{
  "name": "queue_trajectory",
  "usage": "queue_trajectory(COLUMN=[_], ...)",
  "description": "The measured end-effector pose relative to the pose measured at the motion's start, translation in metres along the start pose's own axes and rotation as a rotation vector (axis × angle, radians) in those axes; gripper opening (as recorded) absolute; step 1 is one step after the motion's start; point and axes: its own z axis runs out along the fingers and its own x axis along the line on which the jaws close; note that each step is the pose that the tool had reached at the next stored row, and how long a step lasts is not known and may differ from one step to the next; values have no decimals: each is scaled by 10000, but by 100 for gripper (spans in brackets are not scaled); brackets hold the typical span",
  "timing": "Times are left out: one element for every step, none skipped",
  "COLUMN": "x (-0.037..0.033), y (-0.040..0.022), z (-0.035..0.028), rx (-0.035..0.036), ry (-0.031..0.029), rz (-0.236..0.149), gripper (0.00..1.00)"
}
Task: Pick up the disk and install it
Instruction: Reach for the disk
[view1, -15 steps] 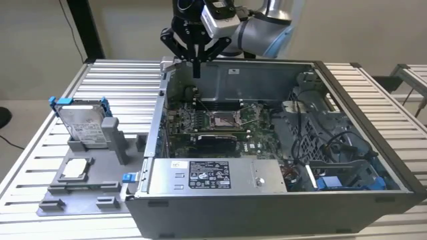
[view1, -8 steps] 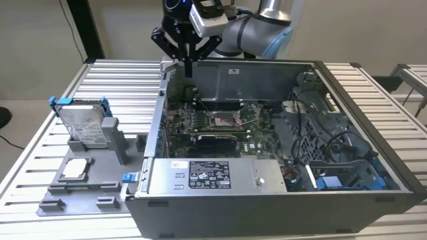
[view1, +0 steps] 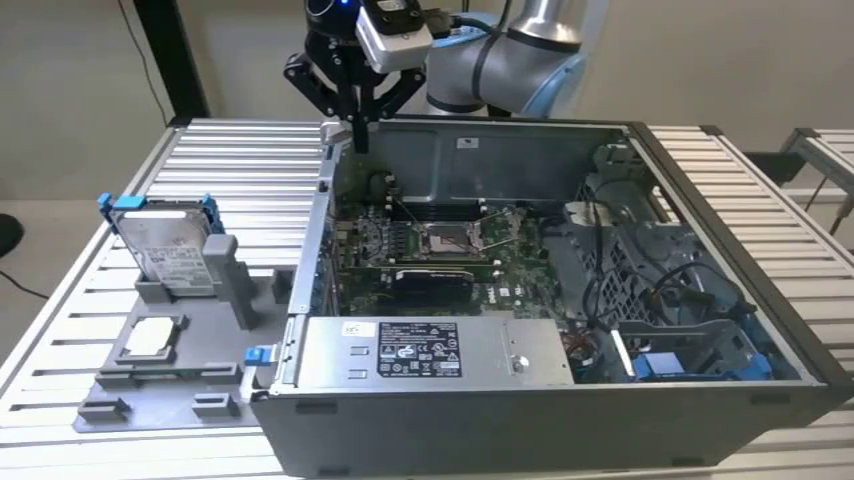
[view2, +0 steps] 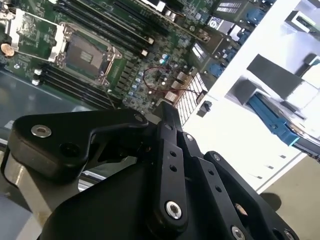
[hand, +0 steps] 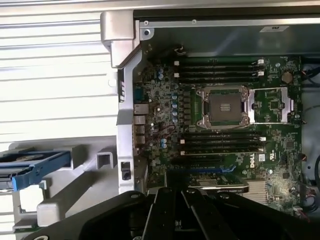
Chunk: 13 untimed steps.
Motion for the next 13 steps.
queue_trajectory(x=[22,48,77,105,134,164,191,219,248,278,311,346,385], y=[1,2,1,0,-2,-4,-6,-8,-9,-12,-14,-17,-19], z=[-1,0,-1,-1,-1,-2,-2,-2,-2,-3,-3,-3,-3], rx=[1,0,0,0,0,0,0,0,0,0,0,0,0], ry=[1,0,0,0,0,0,0,0,1,1,0,1,1], rz=[0,0,1,0,-1,-2,-2,-3,-4,-5,-8,-9,-12], gripper=[0,0,0,0,0,0,0,0,0,0,0,0,0])
